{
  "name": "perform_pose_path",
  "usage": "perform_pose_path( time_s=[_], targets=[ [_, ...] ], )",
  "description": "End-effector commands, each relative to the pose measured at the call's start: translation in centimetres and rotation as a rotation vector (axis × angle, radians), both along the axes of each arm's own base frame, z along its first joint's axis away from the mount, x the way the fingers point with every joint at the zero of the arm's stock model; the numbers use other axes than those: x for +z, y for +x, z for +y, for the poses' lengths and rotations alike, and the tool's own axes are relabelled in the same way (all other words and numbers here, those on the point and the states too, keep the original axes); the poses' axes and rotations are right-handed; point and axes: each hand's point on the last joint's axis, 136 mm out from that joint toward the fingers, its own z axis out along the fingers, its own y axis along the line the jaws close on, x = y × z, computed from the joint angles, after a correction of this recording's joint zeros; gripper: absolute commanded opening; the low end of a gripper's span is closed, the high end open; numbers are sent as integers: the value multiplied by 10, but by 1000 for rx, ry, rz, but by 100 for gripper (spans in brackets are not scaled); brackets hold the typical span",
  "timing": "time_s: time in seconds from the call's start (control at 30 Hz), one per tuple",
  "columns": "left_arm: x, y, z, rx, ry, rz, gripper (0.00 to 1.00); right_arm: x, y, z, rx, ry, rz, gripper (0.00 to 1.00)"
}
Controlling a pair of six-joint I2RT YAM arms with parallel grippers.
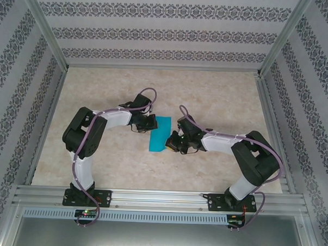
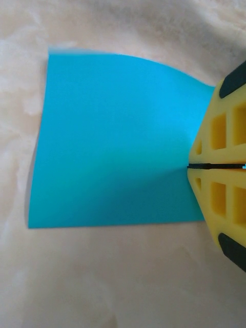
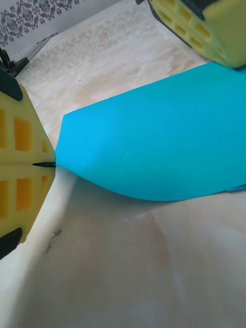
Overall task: Fold a paper plane with a square sheet of paper (pick it up from the middle)
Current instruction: Third fold the triangle at the center of the table.
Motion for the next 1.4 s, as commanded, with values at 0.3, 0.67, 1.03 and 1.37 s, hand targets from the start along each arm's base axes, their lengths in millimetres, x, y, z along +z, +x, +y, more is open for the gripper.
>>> perform_pose_path(
  time_s=[0.3,0.67,1.03,1.37],
  targets=[
    [-32,-25,20,-26,101,118,9,14,30,37,10,104,-64,1],
    [-13,-17,12,-41,71,92,9,13,47,51,4,124,-104,1],
    [19,8,8,-14,-14,-44,11,7,52,54,3,124,-107,1],
    [-10,0,10,-2,-4,30,8,1,55,54,-13,134,-101,1]
  ],
)
